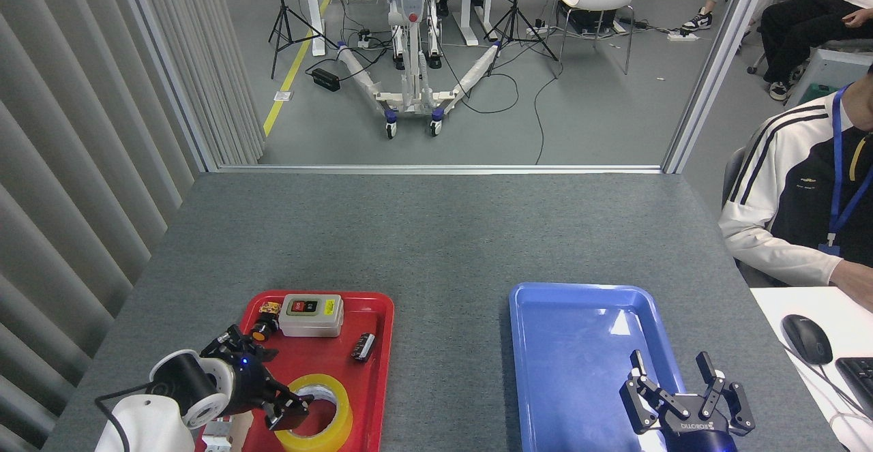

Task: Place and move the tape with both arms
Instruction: 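Grasp the yellow tape roll's rim with the left gripper, then lift the tape roll and carry it toward the blue tray with the left gripper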

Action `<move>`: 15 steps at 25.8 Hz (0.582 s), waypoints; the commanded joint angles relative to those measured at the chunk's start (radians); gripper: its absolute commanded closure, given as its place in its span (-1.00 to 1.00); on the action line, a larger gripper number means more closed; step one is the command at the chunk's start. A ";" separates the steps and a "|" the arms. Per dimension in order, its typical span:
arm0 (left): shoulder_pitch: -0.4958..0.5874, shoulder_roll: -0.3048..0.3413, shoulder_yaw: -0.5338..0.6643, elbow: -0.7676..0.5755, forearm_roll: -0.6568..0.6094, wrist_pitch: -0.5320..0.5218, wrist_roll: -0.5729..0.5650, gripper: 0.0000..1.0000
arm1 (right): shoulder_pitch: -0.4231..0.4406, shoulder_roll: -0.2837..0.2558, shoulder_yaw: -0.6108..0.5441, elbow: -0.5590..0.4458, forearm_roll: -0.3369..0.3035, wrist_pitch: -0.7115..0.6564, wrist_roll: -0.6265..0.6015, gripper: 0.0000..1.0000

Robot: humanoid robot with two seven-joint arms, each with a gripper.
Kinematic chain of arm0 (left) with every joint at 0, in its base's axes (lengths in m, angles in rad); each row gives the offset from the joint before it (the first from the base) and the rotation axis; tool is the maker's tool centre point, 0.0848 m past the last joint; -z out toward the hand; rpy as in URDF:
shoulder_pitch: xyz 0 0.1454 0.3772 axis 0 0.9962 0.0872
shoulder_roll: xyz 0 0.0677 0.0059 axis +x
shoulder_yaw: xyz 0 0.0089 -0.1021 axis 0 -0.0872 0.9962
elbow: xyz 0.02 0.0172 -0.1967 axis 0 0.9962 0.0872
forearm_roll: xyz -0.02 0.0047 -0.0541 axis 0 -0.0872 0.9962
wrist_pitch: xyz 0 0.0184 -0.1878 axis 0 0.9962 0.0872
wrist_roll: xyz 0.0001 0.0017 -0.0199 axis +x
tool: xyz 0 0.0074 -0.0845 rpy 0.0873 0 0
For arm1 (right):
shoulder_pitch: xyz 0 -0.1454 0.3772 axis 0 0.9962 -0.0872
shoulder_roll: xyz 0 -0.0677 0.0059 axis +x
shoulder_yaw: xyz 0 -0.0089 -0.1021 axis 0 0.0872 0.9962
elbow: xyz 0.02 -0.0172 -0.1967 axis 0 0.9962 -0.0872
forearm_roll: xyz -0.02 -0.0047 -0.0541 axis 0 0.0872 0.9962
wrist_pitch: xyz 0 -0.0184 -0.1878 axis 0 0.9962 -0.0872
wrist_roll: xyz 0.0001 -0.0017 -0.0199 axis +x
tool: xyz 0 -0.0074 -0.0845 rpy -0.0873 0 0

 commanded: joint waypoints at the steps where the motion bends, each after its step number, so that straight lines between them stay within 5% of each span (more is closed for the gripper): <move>1: -0.005 0.004 0.001 0.034 -0.086 0.000 -0.002 -0.98 | 0.000 0.002 0.001 -0.005 0.008 -0.003 0.000 -0.98; 8: -0.031 0.007 0.001 0.140 -0.112 0.000 -0.002 -0.90 | 0.008 0.019 -0.001 -0.005 0.008 -0.014 -0.005 -0.99; 11: -0.028 0.001 -0.009 0.142 -0.109 0.000 -0.004 -0.37 | 0.006 0.020 -0.001 -0.007 0.005 -0.008 -0.005 -0.99; 15: -0.033 -0.006 -0.032 0.171 -0.098 0.000 -0.004 0.77 | 0.006 0.022 -0.004 -0.013 0.005 0.000 -0.005 -0.99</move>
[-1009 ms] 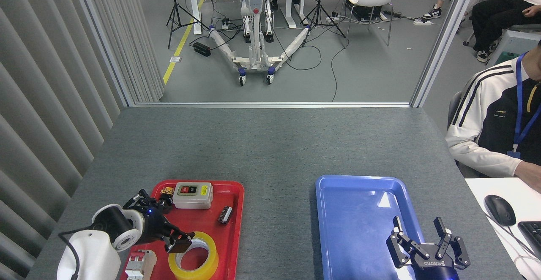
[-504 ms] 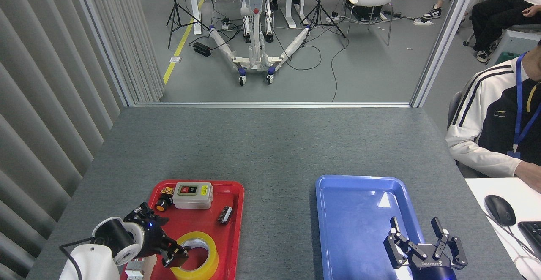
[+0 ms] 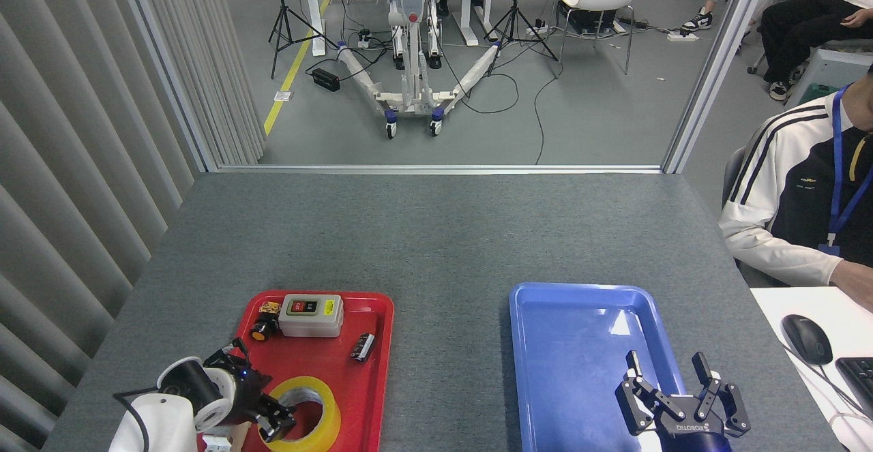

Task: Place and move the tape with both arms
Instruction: 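Lift the tape roll and carry it toward the blue tray with the left gripper, then bring the right gripper to the tape roll and grasp it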

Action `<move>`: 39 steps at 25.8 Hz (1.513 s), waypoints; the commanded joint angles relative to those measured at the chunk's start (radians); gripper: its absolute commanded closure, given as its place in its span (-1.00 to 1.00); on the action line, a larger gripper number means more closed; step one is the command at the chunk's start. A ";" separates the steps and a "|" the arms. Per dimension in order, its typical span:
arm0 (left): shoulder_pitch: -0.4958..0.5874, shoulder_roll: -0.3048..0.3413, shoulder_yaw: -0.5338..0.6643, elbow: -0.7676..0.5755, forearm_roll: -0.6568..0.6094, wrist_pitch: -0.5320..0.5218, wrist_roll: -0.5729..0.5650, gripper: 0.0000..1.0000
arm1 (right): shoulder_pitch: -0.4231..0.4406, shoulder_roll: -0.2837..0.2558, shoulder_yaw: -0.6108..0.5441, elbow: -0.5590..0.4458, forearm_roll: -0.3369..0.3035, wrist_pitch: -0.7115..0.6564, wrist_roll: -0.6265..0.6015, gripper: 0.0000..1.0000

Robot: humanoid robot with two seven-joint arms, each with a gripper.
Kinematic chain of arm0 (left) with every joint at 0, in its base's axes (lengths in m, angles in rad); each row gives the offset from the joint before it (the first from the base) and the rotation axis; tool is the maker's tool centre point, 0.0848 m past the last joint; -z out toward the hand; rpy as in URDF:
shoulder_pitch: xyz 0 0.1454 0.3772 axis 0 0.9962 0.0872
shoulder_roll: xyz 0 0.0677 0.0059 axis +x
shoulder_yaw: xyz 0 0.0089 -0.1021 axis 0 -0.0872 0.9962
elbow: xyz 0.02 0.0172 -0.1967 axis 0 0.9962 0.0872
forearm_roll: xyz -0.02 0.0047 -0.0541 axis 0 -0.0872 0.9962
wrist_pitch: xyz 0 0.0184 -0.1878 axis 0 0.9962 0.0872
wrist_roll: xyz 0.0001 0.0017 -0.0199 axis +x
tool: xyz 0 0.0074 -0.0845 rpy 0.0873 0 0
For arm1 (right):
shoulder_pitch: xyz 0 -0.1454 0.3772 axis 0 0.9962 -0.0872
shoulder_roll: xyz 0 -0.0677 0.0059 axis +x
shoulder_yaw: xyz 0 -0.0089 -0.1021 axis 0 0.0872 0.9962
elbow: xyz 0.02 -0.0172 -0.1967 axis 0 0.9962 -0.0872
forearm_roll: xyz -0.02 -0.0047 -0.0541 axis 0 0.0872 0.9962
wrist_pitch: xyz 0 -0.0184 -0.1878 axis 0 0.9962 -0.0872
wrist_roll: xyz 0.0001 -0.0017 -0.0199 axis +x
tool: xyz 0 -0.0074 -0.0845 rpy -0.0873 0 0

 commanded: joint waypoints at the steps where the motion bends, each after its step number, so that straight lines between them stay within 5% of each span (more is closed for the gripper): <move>1: -0.006 -0.007 -0.018 0.018 0.014 0.000 -0.002 1.00 | -0.001 0.000 -0.004 -0.003 -0.001 0.005 0.000 -0.99; 6: -0.021 -0.021 -0.017 0.016 0.206 0.000 0.001 1.00 | -0.001 0.000 -0.015 -0.003 -0.001 0.005 0.000 -0.99; 14: -0.029 -0.122 0.054 0.022 0.936 0.000 0.018 1.00 | -0.001 0.001 -0.015 -0.005 -0.005 0.004 -0.001 -0.99; 17: -0.029 -0.193 0.029 0.107 1.118 0.000 0.024 1.00 | -0.001 0.000 -0.013 -0.008 -0.005 -0.003 -0.031 -0.99; 20: -0.031 -0.260 -0.012 0.188 1.120 0.000 0.023 1.00 | -0.002 -0.008 -0.013 -0.009 -0.005 -0.067 -0.104 -0.99; 27: -0.066 -0.318 -0.018 0.384 1.121 0.000 0.024 1.00 | 0.004 -0.040 -0.049 -0.016 -0.010 -0.730 -0.201 -0.99; 39: -0.058 -0.351 -0.104 0.363 1.187 0.000 0.027 1.00 | 0.016 0.012 0.091 -0.009 -0.007 -0.730 -0.087 -0.99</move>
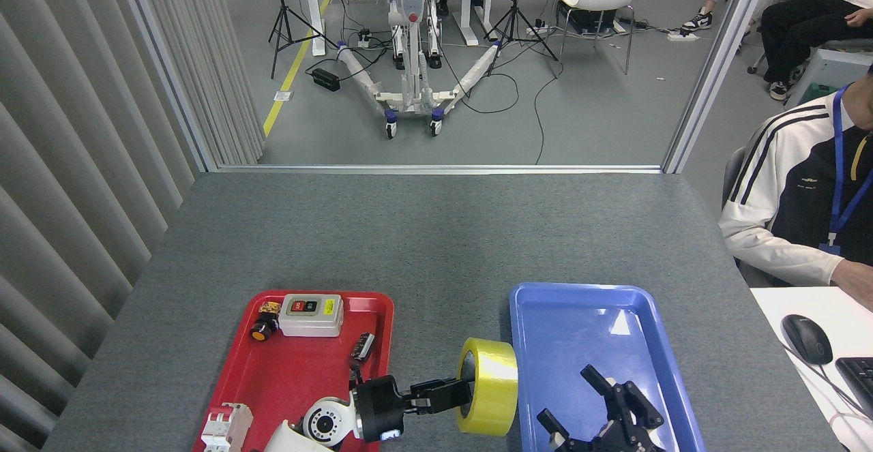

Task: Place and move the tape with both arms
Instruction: 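Bring the right gripper to the tape roll and grasp it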

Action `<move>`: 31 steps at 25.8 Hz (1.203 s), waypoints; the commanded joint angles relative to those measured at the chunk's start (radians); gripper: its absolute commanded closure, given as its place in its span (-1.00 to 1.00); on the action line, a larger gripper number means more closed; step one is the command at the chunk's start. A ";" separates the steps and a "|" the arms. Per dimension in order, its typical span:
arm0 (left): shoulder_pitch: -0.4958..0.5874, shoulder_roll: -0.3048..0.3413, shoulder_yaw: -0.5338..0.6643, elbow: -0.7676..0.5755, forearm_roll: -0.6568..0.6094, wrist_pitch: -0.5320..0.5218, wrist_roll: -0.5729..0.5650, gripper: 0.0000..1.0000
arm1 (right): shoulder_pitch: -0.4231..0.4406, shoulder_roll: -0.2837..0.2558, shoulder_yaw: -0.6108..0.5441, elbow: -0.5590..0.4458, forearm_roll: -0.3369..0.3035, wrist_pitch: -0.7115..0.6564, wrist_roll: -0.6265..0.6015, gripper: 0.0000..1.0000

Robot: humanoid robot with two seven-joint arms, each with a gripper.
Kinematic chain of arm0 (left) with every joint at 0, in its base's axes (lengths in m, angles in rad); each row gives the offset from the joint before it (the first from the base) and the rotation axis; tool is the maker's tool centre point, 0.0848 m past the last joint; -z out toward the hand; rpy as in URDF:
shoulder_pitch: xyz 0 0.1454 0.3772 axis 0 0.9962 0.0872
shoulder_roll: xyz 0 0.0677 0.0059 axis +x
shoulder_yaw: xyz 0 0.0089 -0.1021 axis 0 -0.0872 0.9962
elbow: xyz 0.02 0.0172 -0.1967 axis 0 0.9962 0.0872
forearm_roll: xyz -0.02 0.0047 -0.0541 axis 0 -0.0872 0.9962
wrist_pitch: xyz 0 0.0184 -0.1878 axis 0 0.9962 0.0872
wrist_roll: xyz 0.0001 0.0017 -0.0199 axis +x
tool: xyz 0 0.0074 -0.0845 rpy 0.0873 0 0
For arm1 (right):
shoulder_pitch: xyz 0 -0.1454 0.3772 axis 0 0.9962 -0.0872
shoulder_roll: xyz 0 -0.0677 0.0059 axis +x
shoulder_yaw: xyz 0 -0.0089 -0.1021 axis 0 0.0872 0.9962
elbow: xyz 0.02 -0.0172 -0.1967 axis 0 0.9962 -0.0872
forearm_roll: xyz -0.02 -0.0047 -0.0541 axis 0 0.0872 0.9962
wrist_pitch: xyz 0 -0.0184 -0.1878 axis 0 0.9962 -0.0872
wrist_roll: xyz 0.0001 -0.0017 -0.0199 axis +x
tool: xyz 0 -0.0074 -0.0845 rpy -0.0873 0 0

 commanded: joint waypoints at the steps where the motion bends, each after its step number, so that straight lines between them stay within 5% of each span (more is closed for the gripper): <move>1: 0.002 -0.001 -0.029 -0.023 0.014 0.000 0.002 1.00 | -0.003 0.019 0.053 0.000 0.000 -0.003 0.022 -0.99; 19: 0.002 -0.001 -0.052 -0.034 0.014 0.000 0.002 1.00 | 0.017 0.039 0.102 -0.046 0.006 -0.003 0.039 -0.94; 23: 0.002 -0.001 -0.050 -0.033 0.014 0.000 0.001 1.00 | 0.015 0.040 0.114 -0.049 0.008 -0.003 0.037 -0.06; 26: 0.002 -0.001 -0.050 -0.034 0.015 0.000 0.001 0.85 | 0.015 0.036 0.114 -0.049 0.008 -0.003 0.039 0.96; 29: 0.004 0.000 -0.050 -0.034 0.014 0.000 0.001 0.66 | 0.014 0.028 0.112 -0.049 0.009 -0.003 0.039 1.00; 31: 0.004 0.000 -0.050 -0.034 0.014 0.000 0.001 0.36 | 0.015 0.029 0.108 -0.049 0.008 -0.003 0.037 1.00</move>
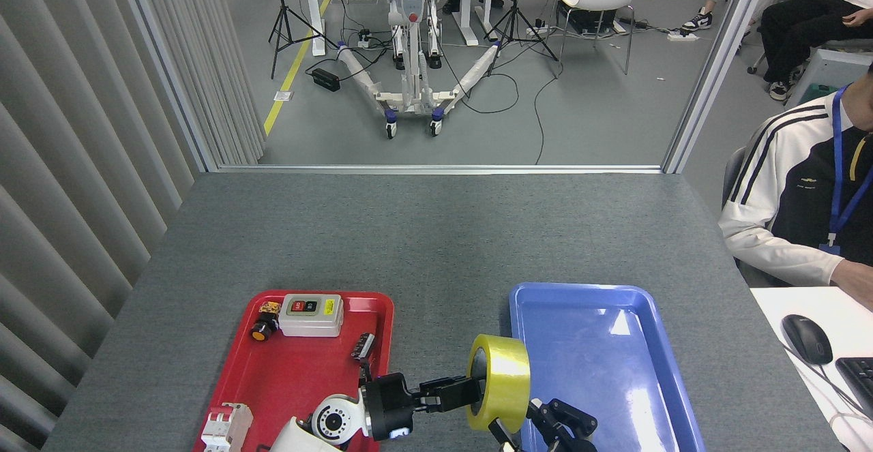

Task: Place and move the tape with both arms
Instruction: 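Bring the right gripper to the tape roll and grasp it, then release the tape with the left gripper and withdraw it to the red tray, then lower the tape roll flat into the blue tray with the right gripper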

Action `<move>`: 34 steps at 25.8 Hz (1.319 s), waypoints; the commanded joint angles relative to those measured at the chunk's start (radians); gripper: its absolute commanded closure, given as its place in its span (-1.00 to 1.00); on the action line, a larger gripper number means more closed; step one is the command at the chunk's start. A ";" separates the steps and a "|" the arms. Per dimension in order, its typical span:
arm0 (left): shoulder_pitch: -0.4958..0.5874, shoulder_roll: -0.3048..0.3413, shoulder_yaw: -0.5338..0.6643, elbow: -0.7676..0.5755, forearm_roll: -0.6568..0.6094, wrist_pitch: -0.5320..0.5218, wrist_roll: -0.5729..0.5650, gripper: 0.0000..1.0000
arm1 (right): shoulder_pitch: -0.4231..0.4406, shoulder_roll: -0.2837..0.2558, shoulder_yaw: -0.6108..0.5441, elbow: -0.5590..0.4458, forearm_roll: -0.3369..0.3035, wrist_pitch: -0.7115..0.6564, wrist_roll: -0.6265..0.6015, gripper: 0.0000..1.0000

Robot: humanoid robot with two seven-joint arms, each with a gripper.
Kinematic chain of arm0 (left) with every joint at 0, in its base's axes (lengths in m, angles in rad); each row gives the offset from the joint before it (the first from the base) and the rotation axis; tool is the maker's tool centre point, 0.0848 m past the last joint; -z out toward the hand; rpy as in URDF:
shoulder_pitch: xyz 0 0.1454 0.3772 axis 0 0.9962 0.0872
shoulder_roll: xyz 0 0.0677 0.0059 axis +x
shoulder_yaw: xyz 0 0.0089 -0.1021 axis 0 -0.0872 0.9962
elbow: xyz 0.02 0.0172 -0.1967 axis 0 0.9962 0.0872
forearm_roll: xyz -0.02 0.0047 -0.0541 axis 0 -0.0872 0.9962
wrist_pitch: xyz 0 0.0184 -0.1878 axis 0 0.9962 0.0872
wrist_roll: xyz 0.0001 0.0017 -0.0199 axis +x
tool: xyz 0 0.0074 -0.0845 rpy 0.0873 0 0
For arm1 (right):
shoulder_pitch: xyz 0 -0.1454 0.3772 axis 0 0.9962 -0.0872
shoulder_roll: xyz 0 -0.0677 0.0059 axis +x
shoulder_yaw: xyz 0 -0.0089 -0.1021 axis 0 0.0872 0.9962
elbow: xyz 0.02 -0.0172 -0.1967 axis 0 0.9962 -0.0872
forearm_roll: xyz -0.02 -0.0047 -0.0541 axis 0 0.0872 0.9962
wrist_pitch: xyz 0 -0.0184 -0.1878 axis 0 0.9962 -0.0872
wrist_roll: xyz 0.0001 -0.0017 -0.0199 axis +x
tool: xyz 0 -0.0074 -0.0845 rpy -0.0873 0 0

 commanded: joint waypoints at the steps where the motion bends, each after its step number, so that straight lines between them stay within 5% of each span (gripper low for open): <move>1: 0.001 0.001 0.000 -0.002 0.000 -0.034 -0.013 0.23 | 0.001 -0.001 -0.007 0.000 -0.001 0.004 0.000 1.00; 8: 0.003 -0.002 0.025 -0.034 0.055 -0.034 0.004 -0.92 | 0.001 -0.003 -0.010 0.000 -0.001 0.004 0.000 1.00; 13: 0.015 0.016 0.064 -0.066 0.311 -0.034 0.018 -0.98 | 0.001 -0.003 -0.010 0.002 -0.002 0.004 -0.001 1.00; 17: 0.044 0.091 0.140 -0.060 0.342 -0.034 0.048 -0.97 | 0.005 -0.008 -0.048 0.000 -0.010 0.004 -0.001 1.00; 21: 0.130 0.217 0.196 -0.054 0.322 -0.034 0.297 -0.96 | 0.002 -0.034 -0.065 0.000 0.001 0.004 0.015 1.00; 25: 0.138 0.252 0.235 -0.046 0.070 -0.034 0.432 -0.95 | -0.019 -0.072 -0.108 -0.024 -0.008 0.122 0.221 1.00; 28: 0.155 0.260 0.233 -0.189 -0.240 -0.026 0.634 -0.95 | -0.070 -0.095 -0.113 -0.027 -0.008 0.230 0.482 1.00; 31: 0.244 0.257 0.229 -0.410 -0.600 0.242 0.775 -0.95 | -0.110 -0.121 -0.113 -0.026 -0.011 0.290 0.755 1.00; 34: 0.337 0.255 0.178 -0.551 -0.864 0.436 0.938 -0.95 | -0.142 -0.132 -0.110 -0.021 -0.019 0.389 0.867 1.00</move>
